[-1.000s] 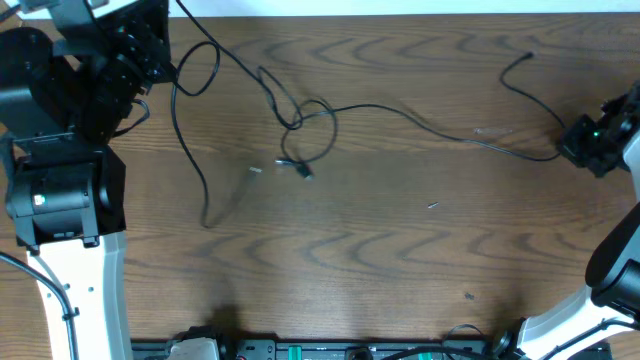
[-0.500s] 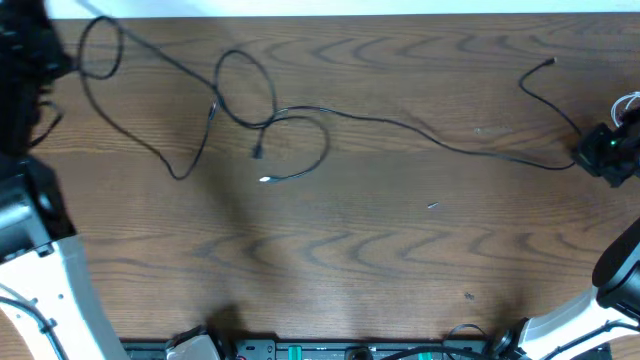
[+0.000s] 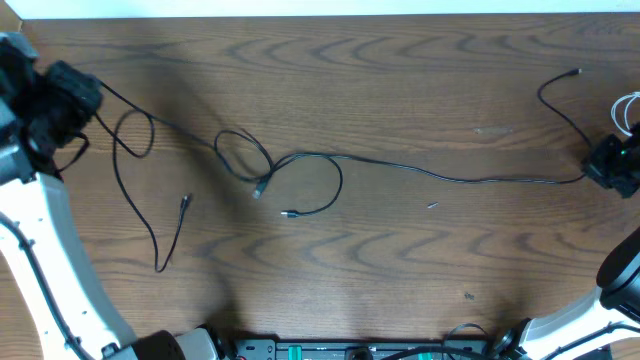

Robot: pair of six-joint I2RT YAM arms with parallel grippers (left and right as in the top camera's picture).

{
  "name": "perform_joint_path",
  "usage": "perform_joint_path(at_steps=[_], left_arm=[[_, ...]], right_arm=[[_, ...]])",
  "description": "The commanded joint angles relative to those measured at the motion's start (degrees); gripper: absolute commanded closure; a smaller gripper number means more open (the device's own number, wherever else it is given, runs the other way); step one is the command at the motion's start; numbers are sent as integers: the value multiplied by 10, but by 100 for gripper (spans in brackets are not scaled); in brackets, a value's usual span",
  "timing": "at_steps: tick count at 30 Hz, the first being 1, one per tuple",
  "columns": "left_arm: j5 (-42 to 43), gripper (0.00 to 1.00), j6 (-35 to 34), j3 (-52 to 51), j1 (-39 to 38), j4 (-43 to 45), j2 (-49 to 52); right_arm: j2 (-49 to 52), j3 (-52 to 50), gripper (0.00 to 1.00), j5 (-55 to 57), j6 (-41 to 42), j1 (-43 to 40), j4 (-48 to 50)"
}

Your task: Untangle cables

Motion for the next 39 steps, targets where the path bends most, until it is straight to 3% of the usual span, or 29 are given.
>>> perform_joint_path(at_steps=[1,7,13,18,28,39], left_arm=[[25,93,64,9,-36,-26,13],[25,93,95,9,-103,-49,16],[19,93,94,9,-132,-71,16],[-27,92,85,5,-132,-101,18],[-24,93,83,-5,-132,-119,26],[-25,93,83,-5,-135,-122,26]], right_arm=[[-13,8,84,-107,-111,26,-13],[-18,79,42,-124,-207,98,-102],[-19,169,29,-122,-230,203,-149],[-15,175,26,-120,-216,306,-102],[51,172,23,-115,-261,484,21],[129,172,30,-42,-314,575,123]])
